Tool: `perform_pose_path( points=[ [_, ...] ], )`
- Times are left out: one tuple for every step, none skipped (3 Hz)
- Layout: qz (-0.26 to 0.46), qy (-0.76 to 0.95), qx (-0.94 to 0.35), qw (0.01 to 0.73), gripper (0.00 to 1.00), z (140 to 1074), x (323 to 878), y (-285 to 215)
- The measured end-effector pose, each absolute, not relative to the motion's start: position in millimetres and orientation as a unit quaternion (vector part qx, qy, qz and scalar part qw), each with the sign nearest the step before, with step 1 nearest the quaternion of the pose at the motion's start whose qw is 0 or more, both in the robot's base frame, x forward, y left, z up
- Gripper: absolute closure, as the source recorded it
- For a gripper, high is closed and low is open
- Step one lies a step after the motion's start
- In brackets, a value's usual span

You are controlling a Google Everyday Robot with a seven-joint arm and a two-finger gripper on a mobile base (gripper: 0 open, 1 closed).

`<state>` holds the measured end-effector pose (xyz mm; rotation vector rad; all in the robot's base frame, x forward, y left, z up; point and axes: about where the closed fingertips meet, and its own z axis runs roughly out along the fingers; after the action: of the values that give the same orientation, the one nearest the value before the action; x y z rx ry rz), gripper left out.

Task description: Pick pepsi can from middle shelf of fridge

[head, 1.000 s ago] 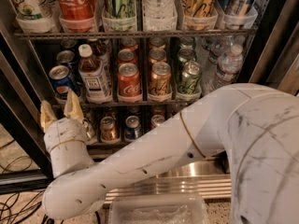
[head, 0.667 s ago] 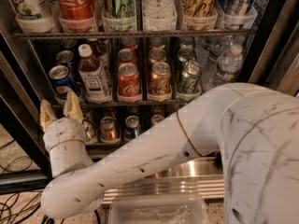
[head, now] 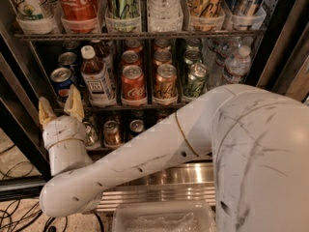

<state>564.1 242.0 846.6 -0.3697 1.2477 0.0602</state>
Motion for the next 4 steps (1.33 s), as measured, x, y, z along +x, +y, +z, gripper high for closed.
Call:
perform_pose_path(
  points=[
    [0.020,0.576,-0.166,0.800,0.36,849.4,569.4,243.1],
    [0.014,0.577,-0.163,0.800,0.36,849.6,573.1,243.0],
    [0.003,0.581,-0.159,0.799,0.36,847.8,578.8,240.8],
    [-0.007,0.582,-0.156,0.798,0.36,847.6,586.2,238.5]
  ],
)
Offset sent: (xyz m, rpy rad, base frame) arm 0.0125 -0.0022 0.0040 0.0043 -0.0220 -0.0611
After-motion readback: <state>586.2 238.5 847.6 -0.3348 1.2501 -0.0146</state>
